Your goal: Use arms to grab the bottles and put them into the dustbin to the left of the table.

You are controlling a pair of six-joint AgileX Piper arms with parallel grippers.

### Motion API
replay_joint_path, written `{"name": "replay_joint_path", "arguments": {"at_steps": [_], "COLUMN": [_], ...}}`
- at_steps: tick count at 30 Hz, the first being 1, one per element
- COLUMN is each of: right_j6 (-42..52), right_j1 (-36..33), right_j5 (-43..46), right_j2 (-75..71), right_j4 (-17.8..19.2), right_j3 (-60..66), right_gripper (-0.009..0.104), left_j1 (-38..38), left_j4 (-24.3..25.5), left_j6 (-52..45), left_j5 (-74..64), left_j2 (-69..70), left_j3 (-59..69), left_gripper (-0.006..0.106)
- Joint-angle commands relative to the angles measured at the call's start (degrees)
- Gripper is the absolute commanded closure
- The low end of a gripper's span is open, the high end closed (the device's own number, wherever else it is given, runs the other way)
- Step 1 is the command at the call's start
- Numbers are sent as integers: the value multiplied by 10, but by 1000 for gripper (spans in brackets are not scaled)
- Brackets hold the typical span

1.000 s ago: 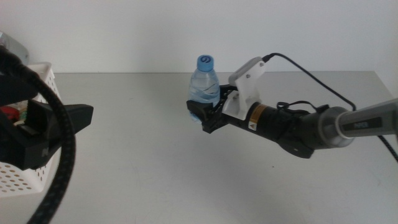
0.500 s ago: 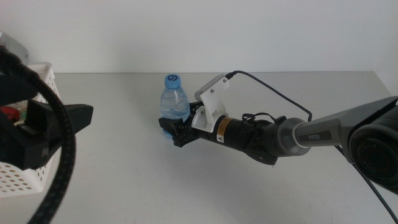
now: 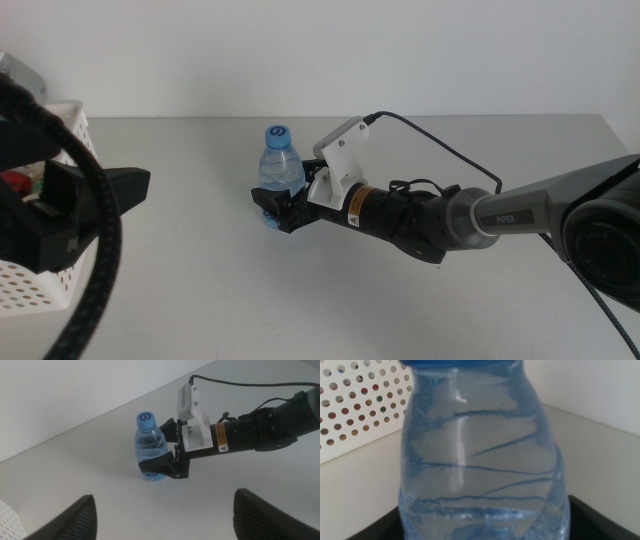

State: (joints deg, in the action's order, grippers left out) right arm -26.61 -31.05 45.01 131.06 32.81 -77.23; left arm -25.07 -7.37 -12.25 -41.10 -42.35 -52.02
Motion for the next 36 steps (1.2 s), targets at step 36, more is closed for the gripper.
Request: {"name": "replay_joint_path", "arguments": {"at_steps": [36], "right_j6": [-307], "right_j1": [99], "right_j5": [-206], "right_j2": [-783], "right_j4": [222], "right_j3": [446], "right_gripper": [14], "left_j1": [-2], "left_j4": [-7], "left_j6": [6], "left_j5": [41], "left_j2": [2], "left_j3": [-14], "left_gripper": [7]}}
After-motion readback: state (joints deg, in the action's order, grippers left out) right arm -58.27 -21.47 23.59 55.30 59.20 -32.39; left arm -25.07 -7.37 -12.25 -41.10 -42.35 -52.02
